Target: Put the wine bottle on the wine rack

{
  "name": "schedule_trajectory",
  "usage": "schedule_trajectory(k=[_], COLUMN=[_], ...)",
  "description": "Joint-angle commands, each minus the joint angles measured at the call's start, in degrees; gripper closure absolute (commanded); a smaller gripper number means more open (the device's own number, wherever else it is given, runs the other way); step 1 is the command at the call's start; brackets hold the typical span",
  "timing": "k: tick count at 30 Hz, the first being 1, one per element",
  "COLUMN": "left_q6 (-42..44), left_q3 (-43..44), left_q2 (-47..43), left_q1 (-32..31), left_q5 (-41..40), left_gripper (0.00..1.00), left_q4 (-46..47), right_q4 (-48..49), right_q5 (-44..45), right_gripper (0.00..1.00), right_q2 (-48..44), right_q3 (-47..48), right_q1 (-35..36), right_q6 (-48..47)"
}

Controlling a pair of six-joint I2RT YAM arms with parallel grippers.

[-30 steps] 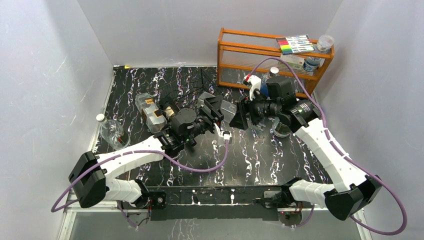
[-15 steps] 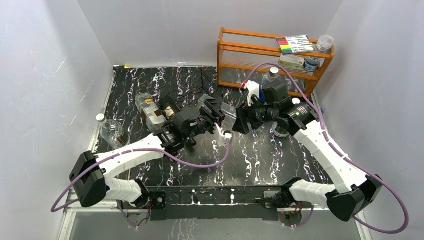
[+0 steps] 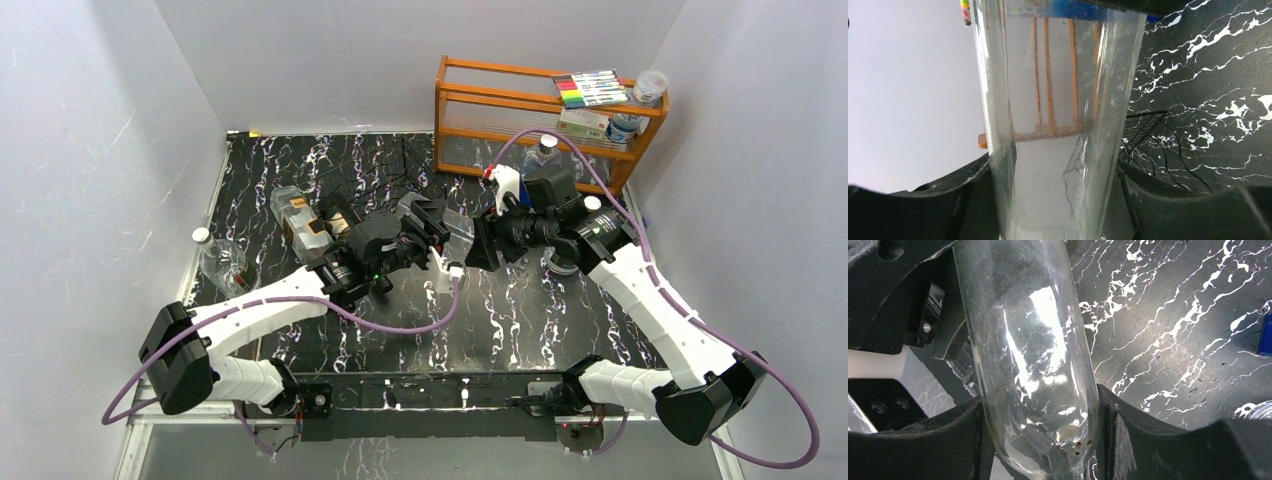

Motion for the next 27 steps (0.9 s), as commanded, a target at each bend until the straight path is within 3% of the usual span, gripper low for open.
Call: schedule_trajectory(k=[1,2,5,10,11,12,13,20,27], left_q6=[-3.7,-3.9,-4.5,-7.3,-7.9,-8.6,-9.2,-17.7,-36.2], left_q3=[4.6,4.3,2.3,-1.4,-2.4,-3.6,-4.5,-7.2,-7.5], left_q2=[-1.2,-1.1,-1.1,-0.5,-0.4,-0.3,0.0,-0.8,-7.9], left_q1=[0.2,0.2,0.2,0.3,0.3,0.4,0.6,1.1,1.1], left_q5=[1.5,1.4,0.8,-2.2,-2.9,-4.0,-5.1,-11.7,-13.2], left_gripper=[1.00,1.00,0.78,0.36,0.26,0.07,0.02,0.02,0.02], left_q4=[4.5,4.5,6.1,8.1,8.8,10.0,11.3,12.5,8.5], right_q4=[4.9,6.0,8.8,11.0,11.3,11.6,11.7,11.7,10.7], right_q5=[0.5,0.6,1.5,4.6,5.6,6.7,7.7,15.5,16.6], right_gripper=[0.95,1.00,1.00,1.00,1.00,1.00,1.00,1.00,1.00], right_q2=[0.0,-0.1,-1.0,-3.0,-3.3,-3.5,-3.7,-4.3,-2.4], right_q3=[-0.3,-0.6,-2.0,-1.6,-1.6,-1.6,-1.8,-3.7,-7.3], right_q1=[0.1,0.1,0.3,0.6,0.6,0.6,0.7,0.6,0.7], right_q6=[2.2,2.5,2.5,1.9,1.9,2.1,2.1,4.7,6.4])
